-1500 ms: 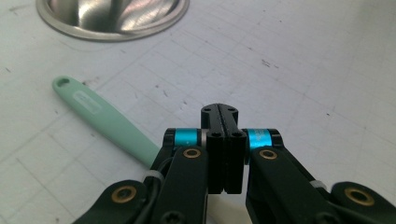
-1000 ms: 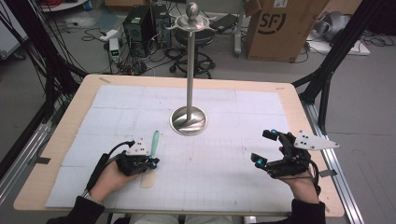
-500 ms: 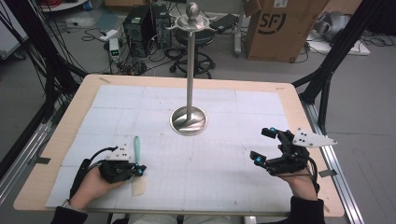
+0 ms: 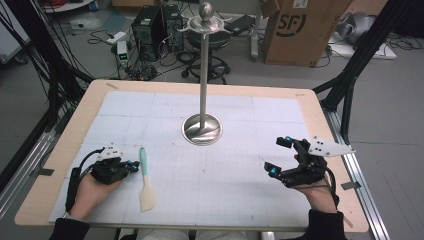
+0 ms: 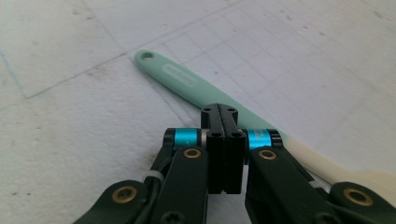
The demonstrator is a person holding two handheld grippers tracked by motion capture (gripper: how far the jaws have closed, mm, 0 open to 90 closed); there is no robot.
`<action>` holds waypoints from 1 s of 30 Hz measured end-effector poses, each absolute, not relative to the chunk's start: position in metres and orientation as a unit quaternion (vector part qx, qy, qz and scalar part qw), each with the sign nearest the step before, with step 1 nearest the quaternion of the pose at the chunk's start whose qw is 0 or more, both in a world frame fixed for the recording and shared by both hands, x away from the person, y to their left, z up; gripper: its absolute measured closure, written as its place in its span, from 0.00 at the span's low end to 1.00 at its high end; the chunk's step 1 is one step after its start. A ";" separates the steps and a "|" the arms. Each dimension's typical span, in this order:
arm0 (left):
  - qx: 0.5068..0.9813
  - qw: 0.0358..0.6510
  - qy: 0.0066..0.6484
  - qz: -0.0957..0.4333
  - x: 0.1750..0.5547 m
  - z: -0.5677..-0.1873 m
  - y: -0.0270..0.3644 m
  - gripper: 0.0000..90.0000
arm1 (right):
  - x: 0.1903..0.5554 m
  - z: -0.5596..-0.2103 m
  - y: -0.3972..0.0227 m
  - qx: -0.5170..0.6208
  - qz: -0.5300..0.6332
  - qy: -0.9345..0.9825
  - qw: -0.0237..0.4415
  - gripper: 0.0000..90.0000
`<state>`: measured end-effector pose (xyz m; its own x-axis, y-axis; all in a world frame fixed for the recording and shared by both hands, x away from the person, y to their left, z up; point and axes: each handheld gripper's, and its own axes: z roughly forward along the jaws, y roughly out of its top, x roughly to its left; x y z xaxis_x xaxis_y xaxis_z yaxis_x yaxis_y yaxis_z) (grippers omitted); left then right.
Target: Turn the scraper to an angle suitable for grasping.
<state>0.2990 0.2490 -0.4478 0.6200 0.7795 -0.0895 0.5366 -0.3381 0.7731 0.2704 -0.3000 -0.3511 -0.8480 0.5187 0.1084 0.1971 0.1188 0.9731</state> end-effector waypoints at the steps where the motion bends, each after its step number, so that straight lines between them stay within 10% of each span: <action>1: 0.801 0.406 0.412 0.153 0.302 -0.449 0.248 1.00 | 0.270 -0.351 -0.300 0.243 0.617 0.737 0.129 0.04; 30: 0.837 0.402 0.355 0.106 0.303 -0.446 0.170 1.00 | 0.272 -0.355 -0.302 0.250 0.610 0.741 0.125 0.03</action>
<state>0.3031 0.1696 -0.4455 0.7250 0.6801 -0.1086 0.5103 -0.4245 0.7480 0.2719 -0.3018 -0.3551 -0.8436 0.5232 0.1211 0.2192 0.1296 0.9670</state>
